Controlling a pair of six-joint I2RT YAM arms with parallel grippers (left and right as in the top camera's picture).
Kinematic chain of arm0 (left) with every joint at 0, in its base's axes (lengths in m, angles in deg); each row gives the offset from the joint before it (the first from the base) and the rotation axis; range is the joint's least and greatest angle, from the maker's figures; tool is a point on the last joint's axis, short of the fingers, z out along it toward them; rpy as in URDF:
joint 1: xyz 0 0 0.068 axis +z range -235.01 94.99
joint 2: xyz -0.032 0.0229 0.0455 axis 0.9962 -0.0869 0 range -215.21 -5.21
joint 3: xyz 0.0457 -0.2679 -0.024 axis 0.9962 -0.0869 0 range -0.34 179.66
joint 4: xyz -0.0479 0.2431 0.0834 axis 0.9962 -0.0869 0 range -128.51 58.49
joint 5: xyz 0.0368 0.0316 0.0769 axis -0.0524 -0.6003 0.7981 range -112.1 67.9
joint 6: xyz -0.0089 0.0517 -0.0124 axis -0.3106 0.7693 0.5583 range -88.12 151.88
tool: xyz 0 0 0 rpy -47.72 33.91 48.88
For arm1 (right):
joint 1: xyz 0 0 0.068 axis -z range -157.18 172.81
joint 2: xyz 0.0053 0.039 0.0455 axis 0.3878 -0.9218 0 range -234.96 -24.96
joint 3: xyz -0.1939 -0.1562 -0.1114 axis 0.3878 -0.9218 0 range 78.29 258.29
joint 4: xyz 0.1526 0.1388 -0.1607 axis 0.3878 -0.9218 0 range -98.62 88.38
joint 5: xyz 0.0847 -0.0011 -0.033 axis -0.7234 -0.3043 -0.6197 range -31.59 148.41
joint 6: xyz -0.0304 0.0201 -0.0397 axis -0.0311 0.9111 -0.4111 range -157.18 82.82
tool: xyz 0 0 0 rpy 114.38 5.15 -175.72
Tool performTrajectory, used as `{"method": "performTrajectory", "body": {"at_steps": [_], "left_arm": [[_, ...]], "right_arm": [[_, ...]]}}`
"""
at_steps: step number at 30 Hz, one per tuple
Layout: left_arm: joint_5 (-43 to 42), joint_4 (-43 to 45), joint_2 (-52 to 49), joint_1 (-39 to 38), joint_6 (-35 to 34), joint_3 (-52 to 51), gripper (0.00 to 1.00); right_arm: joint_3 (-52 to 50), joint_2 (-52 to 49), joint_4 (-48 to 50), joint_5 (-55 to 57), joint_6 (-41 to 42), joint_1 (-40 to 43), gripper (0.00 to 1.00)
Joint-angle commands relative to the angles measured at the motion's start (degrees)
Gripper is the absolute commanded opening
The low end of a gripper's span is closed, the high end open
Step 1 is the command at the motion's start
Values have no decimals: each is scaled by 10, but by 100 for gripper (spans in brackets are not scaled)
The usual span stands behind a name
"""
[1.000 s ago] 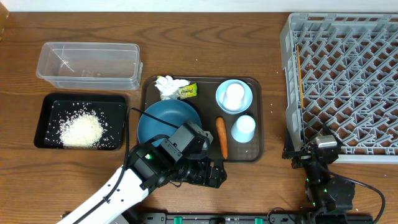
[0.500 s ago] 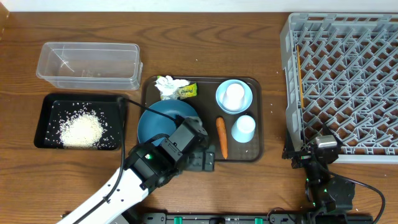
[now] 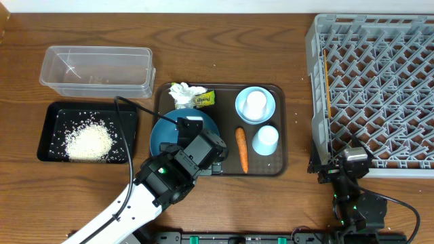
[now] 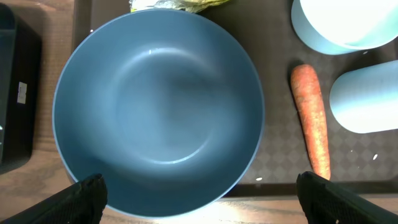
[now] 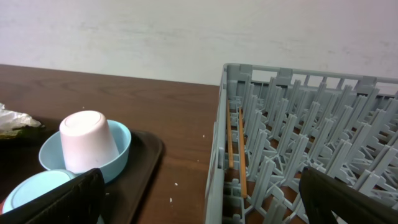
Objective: Sort waste into correct bins and load items into the dishwasher rack
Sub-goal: 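Move the left gripper to the crumpled white tissue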
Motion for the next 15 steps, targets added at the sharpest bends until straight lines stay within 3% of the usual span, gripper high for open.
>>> {"method": "performTrajectory", "body": {"at_steps": [1, 6, 10, 15], "left_arm": [[12, 3, -3, 1, 0, 7, 100], [45, 38, -11, 14, 11, 7, 100], [-58, 75, -27, 76, 85, 17, 100], [-184, 26, -79, 194, 128, 82, 100]], "right_arm": [[-1, 2, -2, 4, 2, 6, 99], [-1, 2, -2, 4, 2, 6, 99], [-1, 2, -2, 4, 2, 6, 99], [-1, 2, -2, 4, 2, 6, 99]]}}
